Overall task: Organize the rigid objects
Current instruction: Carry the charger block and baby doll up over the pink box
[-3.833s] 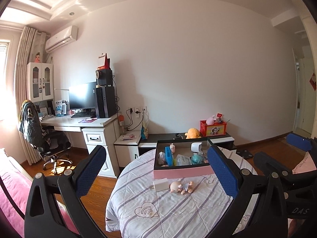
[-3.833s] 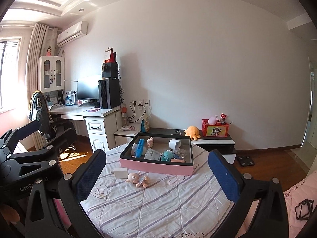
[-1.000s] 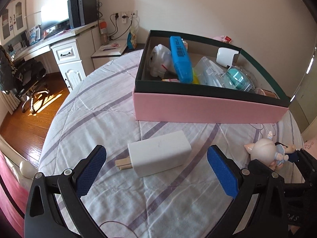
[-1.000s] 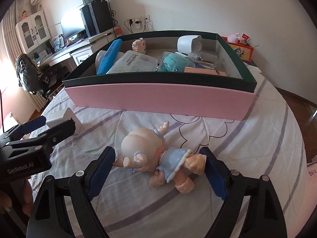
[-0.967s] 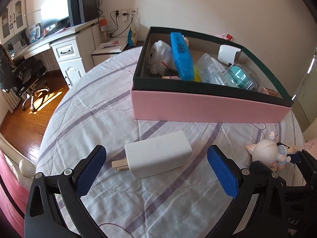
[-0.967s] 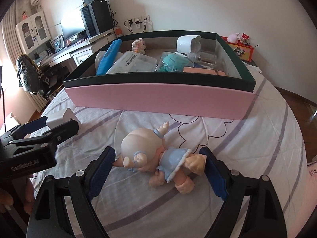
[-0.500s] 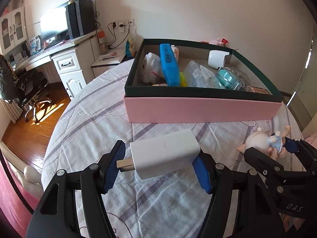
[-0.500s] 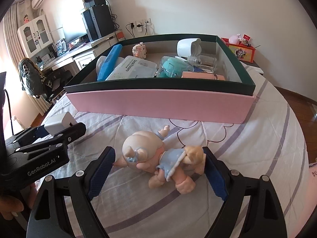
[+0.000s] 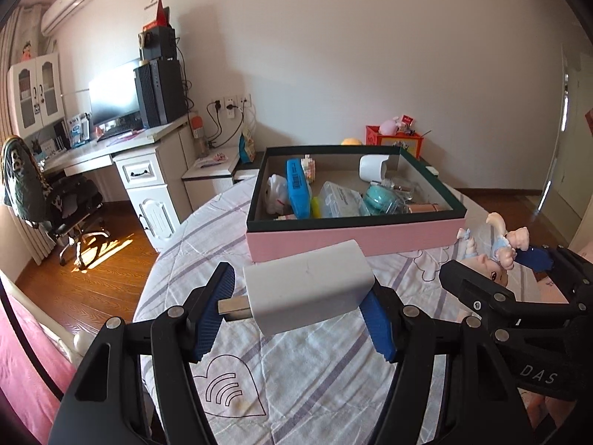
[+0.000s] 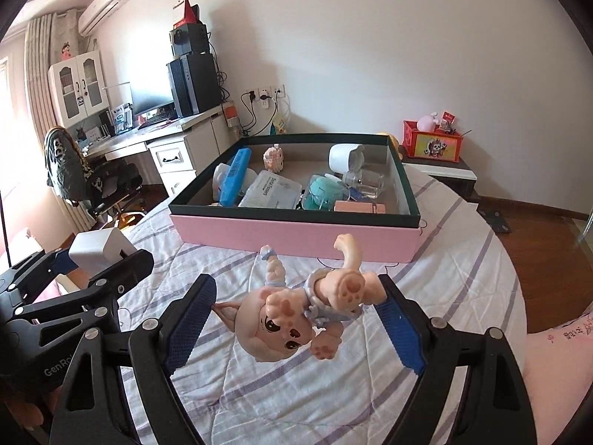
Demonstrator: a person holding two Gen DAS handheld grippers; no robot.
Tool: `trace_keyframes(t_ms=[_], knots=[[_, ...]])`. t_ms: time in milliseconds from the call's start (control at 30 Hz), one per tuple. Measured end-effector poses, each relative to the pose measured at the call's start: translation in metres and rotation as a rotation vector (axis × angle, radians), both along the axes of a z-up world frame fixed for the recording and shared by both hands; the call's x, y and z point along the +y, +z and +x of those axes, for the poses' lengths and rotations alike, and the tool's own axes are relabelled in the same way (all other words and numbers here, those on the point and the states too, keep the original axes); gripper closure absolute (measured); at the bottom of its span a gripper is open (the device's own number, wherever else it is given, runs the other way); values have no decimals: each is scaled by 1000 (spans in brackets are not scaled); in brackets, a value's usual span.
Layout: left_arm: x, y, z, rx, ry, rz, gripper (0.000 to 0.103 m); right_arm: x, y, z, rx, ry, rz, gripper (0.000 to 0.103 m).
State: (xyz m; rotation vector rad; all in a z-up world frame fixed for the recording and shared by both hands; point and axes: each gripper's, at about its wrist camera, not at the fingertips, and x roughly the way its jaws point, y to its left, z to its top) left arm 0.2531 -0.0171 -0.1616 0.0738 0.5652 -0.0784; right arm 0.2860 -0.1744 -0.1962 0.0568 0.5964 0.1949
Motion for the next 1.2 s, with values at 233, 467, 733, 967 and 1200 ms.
trace_keyframes(t_ms=[233,467,733,967,1200], knots=[[1,40,-37,-127,28,11,36,0,43,-38,-121,-7,-3,16],[5,67,-60,-230,59,11,36,5,74,-60,-207,-14,-12,16],[9,78,-59,-271,65,-1,36,8,92,-64,-263,-17,-22,16],[6,76,-34,-272,60,11,36,8,94,-50,-263,-18,-33,16],[-2,65,30,-217,33,10,36,7,88,-1,-230,-23,-53,16]])
